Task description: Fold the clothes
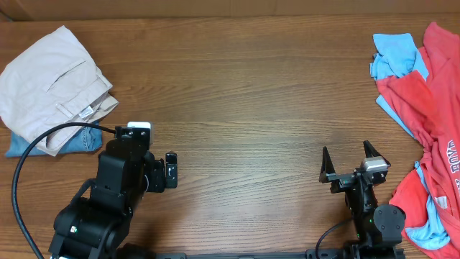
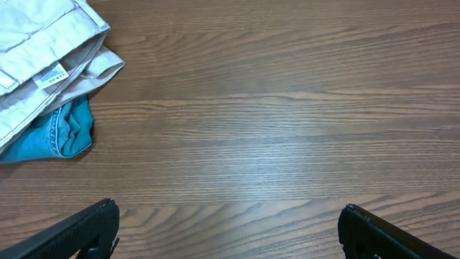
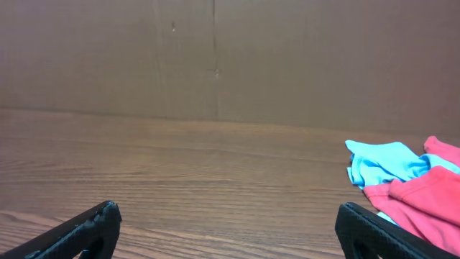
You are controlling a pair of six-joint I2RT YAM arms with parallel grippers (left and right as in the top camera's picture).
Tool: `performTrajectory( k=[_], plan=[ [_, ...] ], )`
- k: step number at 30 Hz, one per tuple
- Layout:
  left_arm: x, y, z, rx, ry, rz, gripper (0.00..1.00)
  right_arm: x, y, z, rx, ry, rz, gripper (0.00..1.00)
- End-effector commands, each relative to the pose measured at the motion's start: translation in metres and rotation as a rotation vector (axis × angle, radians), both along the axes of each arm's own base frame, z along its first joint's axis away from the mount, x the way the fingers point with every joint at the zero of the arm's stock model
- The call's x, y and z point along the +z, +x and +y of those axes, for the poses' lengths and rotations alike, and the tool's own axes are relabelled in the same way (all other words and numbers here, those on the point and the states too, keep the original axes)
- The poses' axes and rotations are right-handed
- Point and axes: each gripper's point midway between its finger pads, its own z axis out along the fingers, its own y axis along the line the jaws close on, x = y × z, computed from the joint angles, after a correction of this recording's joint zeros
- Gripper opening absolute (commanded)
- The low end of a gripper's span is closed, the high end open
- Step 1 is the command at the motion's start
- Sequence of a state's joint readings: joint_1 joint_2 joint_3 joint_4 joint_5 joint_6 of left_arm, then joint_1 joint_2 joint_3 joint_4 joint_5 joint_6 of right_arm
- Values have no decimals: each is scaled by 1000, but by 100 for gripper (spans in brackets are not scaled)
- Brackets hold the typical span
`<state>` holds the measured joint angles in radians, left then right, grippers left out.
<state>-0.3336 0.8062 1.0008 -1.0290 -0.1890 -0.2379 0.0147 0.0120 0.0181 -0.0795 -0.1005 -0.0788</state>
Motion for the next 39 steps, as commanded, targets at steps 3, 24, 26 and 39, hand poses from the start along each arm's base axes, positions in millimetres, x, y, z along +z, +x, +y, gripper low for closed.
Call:
performTrajectory(
  k=[3,24,26,39],
  plan=[
    [-2,0,2,24,-4,2,100,-1,0,0,3,-3,-6,100],
    [-33,-13,13,14,-82,-144,100,-1,0,0,3,-3,-6,100],
    [-41,-9,8,-37,-96,-226,100,-1,0,0,3,-3,-6,100],
    [-42,9,21,-62,-32,-691,100,-1,0,0,3,-3,-6,100]
  ],
)
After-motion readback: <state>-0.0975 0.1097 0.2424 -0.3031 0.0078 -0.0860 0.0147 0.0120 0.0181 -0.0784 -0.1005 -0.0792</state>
